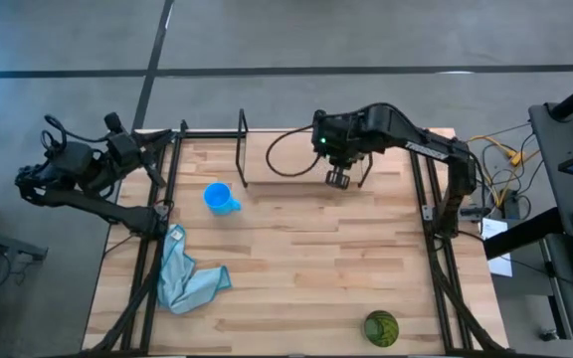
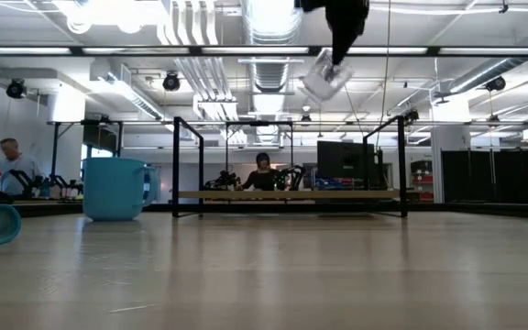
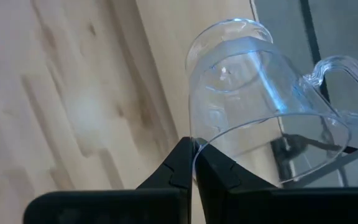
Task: Stack small to large cups/mugs on shelf
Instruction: Put the transparent mug on the shelf
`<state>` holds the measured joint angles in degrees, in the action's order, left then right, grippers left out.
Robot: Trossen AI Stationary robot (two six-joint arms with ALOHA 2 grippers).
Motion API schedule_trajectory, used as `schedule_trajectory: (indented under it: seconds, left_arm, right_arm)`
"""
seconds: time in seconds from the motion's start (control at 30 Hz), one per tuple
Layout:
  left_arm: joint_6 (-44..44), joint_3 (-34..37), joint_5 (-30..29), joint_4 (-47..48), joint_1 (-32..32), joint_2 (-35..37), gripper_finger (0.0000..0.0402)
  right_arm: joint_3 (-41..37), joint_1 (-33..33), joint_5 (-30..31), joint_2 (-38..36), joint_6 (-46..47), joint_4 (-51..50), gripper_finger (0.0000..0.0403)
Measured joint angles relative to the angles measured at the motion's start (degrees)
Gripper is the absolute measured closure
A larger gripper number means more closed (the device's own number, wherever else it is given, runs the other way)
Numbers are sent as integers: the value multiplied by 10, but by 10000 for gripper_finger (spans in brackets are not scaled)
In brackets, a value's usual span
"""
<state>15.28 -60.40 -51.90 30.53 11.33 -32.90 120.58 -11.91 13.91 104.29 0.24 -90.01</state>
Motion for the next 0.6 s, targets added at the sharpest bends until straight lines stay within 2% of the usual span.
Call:
schedule_trajectory:
  seconds: [0.17, 0.4, 0.53, 0.6]
  left_arm:
    - [-17, -20, 0, 0, 0, 0, 394]
    - [-15, -77, 0, -1, 0, -4, 394]
    - [-15, -95, 0, -1, 0, -4, 394]
    - [-15, -97, 0, 0, 0, -6, 394]
  right_arm:
    - [-39, -50, -31, 0, -61, 0, 395]
    - [-46, -116, -50, 0, -123, 0, 395]
    - [-53, -147, -116, 0, -162, 0, 395]
    - [-60, -156, -125, 0, -184, 0, 395]
